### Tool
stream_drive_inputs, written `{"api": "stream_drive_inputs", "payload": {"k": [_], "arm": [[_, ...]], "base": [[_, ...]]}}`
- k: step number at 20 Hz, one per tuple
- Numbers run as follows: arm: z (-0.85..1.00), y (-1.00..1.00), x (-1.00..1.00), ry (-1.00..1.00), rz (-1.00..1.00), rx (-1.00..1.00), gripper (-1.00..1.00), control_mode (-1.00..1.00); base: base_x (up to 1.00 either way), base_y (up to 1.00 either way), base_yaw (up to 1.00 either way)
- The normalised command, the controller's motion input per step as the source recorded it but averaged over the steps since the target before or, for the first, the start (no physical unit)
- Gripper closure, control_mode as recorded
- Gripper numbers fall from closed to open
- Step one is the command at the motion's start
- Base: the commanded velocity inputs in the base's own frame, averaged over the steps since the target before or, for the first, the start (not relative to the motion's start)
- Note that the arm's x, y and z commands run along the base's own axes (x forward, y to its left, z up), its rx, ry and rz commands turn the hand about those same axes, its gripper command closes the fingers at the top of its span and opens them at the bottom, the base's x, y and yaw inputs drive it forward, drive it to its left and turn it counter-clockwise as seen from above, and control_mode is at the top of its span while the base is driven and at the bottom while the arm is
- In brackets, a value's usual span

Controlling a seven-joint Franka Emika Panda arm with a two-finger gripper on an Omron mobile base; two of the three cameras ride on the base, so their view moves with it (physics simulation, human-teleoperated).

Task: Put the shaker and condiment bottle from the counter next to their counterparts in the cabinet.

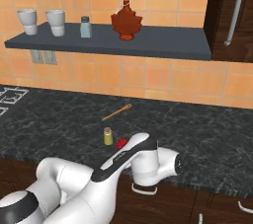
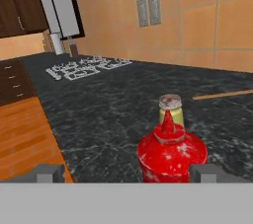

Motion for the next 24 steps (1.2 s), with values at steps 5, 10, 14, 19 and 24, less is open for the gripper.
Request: {"api": "stream_drive_inputs", "payload": {"k": [5, 10, 14, 19, 24], "arm": [[-0.22, -0.04, 0.15, 0.00, 0.00, 0.04, -1.00, -1.00], [-0.22, -0.01, 0.20, 0.00, 0.00, 0.03, -1.00, -1.00], [-0.17, -0.07, 0.23, 0.00, 0.00, 0.04, -1.00, -1.00], [-0.16, -0.06, 0.17, 0.00, 0.01, 0.07, -1.00, -1.00], [-0.36, 0.20, 0.02, 0.05, 0.06, 0.05, -1.00, -1.00]], "base": [[0.00, 0.00, 0.00], [0.00, 0.00, 0.00], [0.00, 0.00, 0.00], [0.00, 0.00, 0.00], [0.00, 0.00, 0.00]]}}
